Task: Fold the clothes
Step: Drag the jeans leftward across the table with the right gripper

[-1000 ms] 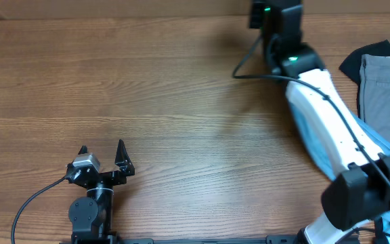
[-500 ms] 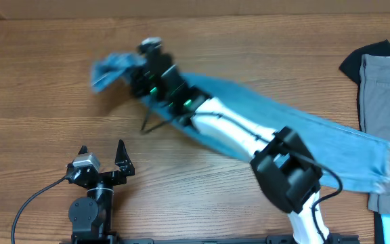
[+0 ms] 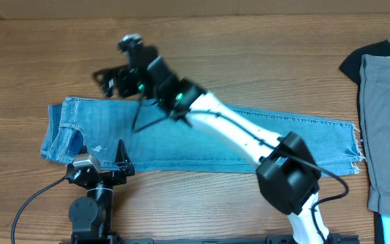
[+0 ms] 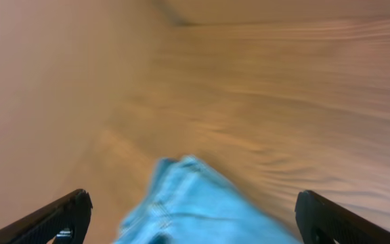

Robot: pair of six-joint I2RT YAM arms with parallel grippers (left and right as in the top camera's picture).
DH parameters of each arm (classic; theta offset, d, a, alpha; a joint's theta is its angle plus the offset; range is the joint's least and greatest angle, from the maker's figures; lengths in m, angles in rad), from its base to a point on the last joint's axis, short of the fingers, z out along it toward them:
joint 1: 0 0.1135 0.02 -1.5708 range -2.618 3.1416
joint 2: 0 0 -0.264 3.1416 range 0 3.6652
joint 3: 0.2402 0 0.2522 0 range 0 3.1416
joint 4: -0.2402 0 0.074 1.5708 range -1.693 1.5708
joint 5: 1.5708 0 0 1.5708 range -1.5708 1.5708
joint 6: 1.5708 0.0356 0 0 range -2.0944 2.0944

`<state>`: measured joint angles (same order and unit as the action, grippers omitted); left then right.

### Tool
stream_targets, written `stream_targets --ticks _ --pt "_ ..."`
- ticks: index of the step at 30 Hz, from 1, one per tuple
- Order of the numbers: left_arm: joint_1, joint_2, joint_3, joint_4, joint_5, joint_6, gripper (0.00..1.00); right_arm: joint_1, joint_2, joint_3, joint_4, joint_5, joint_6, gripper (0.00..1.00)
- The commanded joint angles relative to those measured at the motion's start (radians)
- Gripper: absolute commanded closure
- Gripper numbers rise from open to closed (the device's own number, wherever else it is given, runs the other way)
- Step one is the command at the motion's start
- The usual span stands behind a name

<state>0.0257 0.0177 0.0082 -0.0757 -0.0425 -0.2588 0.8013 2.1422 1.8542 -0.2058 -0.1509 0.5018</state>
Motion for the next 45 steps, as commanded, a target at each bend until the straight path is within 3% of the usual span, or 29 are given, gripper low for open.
stream_targets --ticks 1,6,12,19,30,45 --pt "0.001 -0.007 -0.003 0.004 -0.016 0.016 0.00 -0.105 -0.063 0.139 -0.182 0.102 -0.035 0.00" --pt "0.001 -0.007 -0.003 0.004 -0.016 0.016 0.00 -0.254 -0.098 0.251 -0.512 0.172 -0.035 0.00" --pt "0.001 -0.007 -0.003 0.004 -0.016 0.016 0.00 -0.463 -0.140 0.263 -0.879 0.177 -0.039 0.00" --pt "0.001 -0.006 -0.003 0.004 -0.016 0.016 0.00 -0.679 -0.135 0.239 -1.131 0.230 -0.038 0.00" --pt "0.001 -0.007 -0.003 0.004 -0.016 0.016 0.00 -0.917 -0.132 0.239 -1.252 0.236 -0.038 0.00" --pt "0.001 -0.007 -0.003 0.004 -0.016 0.016 0.00 -0.946 -0.132 0.239 -1.324 0.237 -0.038 0.00"
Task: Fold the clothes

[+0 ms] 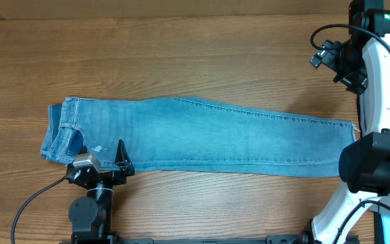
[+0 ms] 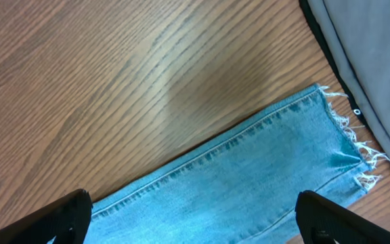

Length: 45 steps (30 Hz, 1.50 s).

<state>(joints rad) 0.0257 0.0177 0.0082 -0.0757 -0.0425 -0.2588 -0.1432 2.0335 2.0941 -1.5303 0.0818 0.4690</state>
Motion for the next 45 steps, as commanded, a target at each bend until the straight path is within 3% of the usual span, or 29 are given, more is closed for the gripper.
stream_targets --ticks 1,43,45 --pt "0.001 -0.007 -0.003 0.004 -0.016 0.016 0.00 -0.001 -0.024 -0.001 0.001 0.004 -0.005 0.00" --pt "0.001 -0.007 -0.003 0.004 -0.016 0.016 0.00 -0.001 -0.024 -0.001 0.011 0.004 -0.005 0.00" --pt "0.000 -0.007 -0.003 0.003 0.033 -0.032 0.00 -0.001 -0.024 -0.001 0.011 0.004 -0.005 0.00"
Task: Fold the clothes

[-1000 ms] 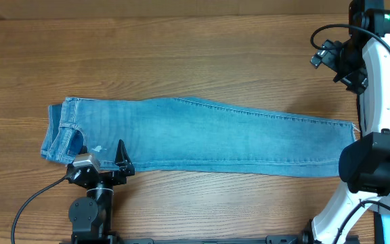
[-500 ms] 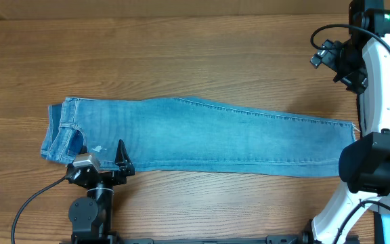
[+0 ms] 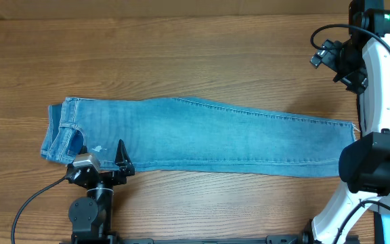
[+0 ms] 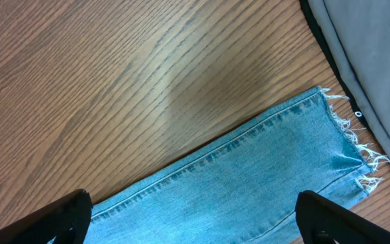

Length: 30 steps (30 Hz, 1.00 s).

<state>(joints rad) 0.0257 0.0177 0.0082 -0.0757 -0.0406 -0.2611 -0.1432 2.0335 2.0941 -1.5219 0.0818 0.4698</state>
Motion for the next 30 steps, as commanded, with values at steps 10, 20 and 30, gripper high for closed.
stream_targets --ticks 10,20,30 --pt "0.000 -0.007 -0.003 0.180 0.459 -0.418 0.00 -0.001 -0.024 -0.001 0.003 0.004 -0.006 0.00" --pt "0.000 0.068 0.209 0.140 0.451 -0.243 0.00 -0.001 -0.024 -0.001 0.003 0.004 -0.006 0.00" --pt "0.000 0.695 0.821 -0.431 0.248 0.080 0.00 -0.001 -0.024 -0.001 0.003 0.004 -0.006 0.00"
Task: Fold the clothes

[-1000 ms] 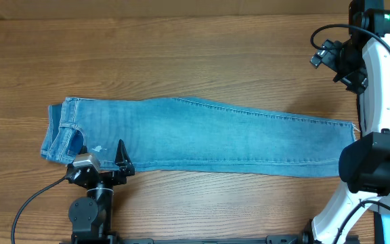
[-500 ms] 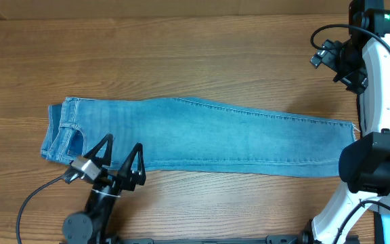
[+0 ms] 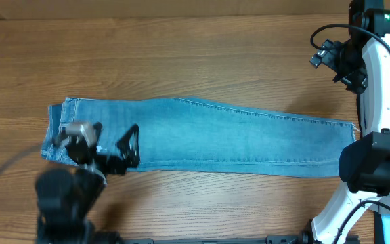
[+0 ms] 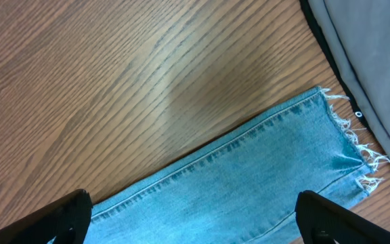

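Note:
Blue jeans [image 3: 208,135], folded lengthwise, lie flat across the table, waist at the left and frayed hem [image 4: 347,146] at the right. My left gripper [image 3: 110,149] is blurred over the waist end near the front edge; how its jaws stand is unclear. My right gripper [image 4: 195,224] hangs open above the hem end with nothing between its fingers [image 4: 66,213]. In the overhead view the right gripper [image 3: 327,55] sits at the far right, behind the hem.
A grey garment [image 4: 378,61] on a black one [image 4: 315,27] lies just right of the hem. The right arm's white links [image 3: 378,81] and base [image 3: 371,169] stand along the right edge. Bare wooden table [image 3: 181,61] stretches behind the jeans.
My left arm has left its resting place at the front edge and now sits blurred over the waist end of the jeans. The right gripper and the jeans have not moved.
First my right gripper was open over the waist end at the left, with the left arm resting at the front. Then the right gripper was at the far right above the hem and stayed there. Now the left arm is over the waist.

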Robot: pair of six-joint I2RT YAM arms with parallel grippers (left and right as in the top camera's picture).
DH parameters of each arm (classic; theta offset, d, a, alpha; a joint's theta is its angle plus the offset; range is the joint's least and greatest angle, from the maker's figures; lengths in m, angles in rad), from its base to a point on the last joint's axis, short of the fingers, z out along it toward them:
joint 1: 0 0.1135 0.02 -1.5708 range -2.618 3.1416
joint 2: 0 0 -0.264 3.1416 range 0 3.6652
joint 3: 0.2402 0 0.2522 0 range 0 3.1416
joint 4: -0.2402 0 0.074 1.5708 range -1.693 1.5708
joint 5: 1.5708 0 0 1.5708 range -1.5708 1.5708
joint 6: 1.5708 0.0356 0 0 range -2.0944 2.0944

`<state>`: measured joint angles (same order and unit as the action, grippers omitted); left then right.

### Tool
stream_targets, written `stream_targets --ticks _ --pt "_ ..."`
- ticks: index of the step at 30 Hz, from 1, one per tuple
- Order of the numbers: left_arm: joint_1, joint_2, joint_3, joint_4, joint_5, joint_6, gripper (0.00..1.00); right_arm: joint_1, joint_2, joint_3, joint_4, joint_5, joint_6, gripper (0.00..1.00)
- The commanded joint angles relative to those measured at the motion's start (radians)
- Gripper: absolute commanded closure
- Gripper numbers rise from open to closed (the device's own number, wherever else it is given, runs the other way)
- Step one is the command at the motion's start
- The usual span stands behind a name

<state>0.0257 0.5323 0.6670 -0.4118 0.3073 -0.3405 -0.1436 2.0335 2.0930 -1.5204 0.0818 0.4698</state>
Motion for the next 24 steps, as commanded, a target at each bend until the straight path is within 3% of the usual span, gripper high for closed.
stream_targets --ticks 1,4,9,18,24 --pt "0.000 0.253 0.224 -0.158 -0.120 0.182 0.00 -0.001 -0.024 0.000 0.001 0.004 -0.006 0.00" --pt "0.000 0.507 0.440 -0.374 -0.213 0.232 0.00 -0.001 -0.024 0.000 0.001 0.004 -0.006 0.00" --pt "0.012 0.800 0.642 -0.526 -0.256 0.328 0.00 -0.001 -0.024 0.000 0.001 0.004 -0.006 0.00" --pt "0.146 1.121 0.710 -0.517 -0.420 0.341 0.00 -0.001 -0.024 0.000 0.002 0.004 -0.006 0.00" --pt "0.283 1.264 0.710 -0.480 -0.347 0.341 0.00 -0.001 -0.024 0.000 0.001 0.004 -0.006 0.00"
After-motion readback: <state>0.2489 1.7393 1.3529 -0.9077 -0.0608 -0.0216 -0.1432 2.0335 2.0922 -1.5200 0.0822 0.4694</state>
